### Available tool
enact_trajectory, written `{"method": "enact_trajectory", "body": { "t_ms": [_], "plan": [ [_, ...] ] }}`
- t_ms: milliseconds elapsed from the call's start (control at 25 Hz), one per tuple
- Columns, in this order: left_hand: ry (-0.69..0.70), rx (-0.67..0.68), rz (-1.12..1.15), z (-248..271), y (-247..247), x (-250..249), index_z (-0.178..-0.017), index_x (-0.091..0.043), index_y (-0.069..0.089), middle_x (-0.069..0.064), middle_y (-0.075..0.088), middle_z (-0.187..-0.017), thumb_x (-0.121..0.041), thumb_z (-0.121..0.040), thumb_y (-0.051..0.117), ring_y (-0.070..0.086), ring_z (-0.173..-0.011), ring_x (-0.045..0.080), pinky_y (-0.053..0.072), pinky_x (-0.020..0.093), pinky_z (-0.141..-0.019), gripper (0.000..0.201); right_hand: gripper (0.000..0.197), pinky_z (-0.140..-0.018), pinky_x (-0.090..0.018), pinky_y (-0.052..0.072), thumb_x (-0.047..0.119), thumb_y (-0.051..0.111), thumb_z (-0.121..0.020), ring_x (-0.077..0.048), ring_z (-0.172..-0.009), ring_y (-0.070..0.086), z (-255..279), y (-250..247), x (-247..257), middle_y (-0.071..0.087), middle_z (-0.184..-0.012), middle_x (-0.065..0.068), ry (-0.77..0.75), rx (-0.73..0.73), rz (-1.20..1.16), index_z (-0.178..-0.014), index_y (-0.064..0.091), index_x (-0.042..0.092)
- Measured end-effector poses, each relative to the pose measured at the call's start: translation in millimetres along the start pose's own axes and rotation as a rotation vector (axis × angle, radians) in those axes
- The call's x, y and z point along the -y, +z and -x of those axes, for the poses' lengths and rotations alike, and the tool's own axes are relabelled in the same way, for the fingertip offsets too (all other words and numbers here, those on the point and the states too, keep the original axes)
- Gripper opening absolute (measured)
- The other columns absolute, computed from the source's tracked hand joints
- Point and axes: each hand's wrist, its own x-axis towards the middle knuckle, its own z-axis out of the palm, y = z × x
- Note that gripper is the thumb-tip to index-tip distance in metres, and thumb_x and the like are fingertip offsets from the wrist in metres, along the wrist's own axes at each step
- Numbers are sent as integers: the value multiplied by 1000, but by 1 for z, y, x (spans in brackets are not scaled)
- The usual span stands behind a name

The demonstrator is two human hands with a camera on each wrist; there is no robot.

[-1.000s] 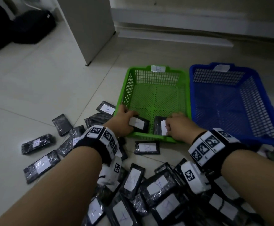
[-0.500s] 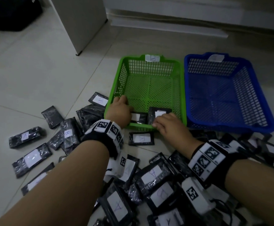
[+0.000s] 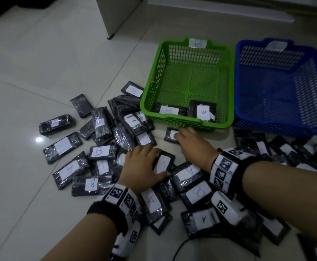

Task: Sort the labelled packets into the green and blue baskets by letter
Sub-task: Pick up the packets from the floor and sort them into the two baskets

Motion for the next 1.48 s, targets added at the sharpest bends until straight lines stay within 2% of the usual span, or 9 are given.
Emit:
{"method": "enact_trajectory", "body": {
  "t_ms": [280, 400, 520, 840, 1000, 1120, 1240, 1320, 1480],
  "plan": [
    [121, -63, 325, 4, -14, 0, -128, -38, 48, -13, 60, -114, -51, -74, 60, 47, -100, 13, 39, 30, -86, 57, 40, -77, -34, 39, -2, 54, -72, -25, -100, 49, 7, -15, 7, 57, -105, -4, 32, -62, -144, -105, 47, 20],
    [35, 40, 776, -2, -28, 9, -115, -38, 58, -9, 66, -100, -15, -76, 67, 62, -88, 10, 50, 22, -80, 46, 40, -71, -36, 49, -4, 52, -76, -22, -91, 55, 13, -25, 7, 59, -100, -1, 116, -60, -392, -106, 50, 22],
    [-92, 86, 1129, -17, -44, 26, -109, -25, 64, 4, 68, -100, -7, -72, 70, 65, -89, 21, 53, 34, -84, 42, 33, -77, -33, 49, 4, 53, -80, -22, -98, 56, 16, -24, 6, 60, -107, -2, 79, 41, -343, -107, 58, 21],
    [-132, -140, 1325, -33, -74, 20, -115, -16, 64, -3, 67, -112, -6, -83, 68, 65, -93, 13, 57, 23, -72, 34, 35, -70, -27, 34, 14, 62, -78, -18, -92, 43, 16, -22, 2, 46, -105, -2, -72, 317, -257, -108, 46, 20],
    [-114, -321, 1475, -42, -95, 25, -119, -18, 62, 2, 63, -120, 1, -77, 71, 63, -103, 16, 56, 29, -83, 48, 21, -72, -27, 39, 11, 58, -75, -11, -89, 43, 8, -50, 8, 45, -94, 6, -143, -139, -447, -89, 48, 23],
    [-139, -503, 1557, -58, -105, 35, -121, -14, 60, 6, 63, -123, 3, -78, 69, 61, -111, 21, 53, 30, -88, 47, 17, -68, -31, 35, 2, 51, -81, -15, -84, 40, -17, -73, -1, 43, -92, 3, -12, -421, -388, -92, 46, 14],
    [-198, -552, 1480, -76, -103, 36, -116, -17, 63, 7, 62, -123, -3, -74, 75, 61, -111, 23, 54, 39, -90, 46, 20, -71, -35, 35, -2, 49, -82, -24, -85, 42, -59, -75, -18, 42, -91, -3, 90, -279, -335, -90, 40, 13],
    [-216, -539, 1395, -87, -101, 30, -111, -16, 65, 5, 64, -119, -3, -73, 75, 62, -108, 24, 54, 44, -91, 41, 18, -80, -33, 36, 15, 59, -87, -22, -95, 42, -79, -73, -25, 41, -101, -5, 140, -110, -366, -98, 44, 13],
    [-200, -500, 1220, -105, -102, 19, -112, -12, 63, 3, 65, -112, 0, -78, 70, 64, -91, 15, 55, 27, -82, 37, 20, -79, -31, 45, 28, 67, -85, -21, -93, 55, -86, -70, -36, 59, -103, -6, 141, -33, -494, -96, 53, 19]
  ]
}}
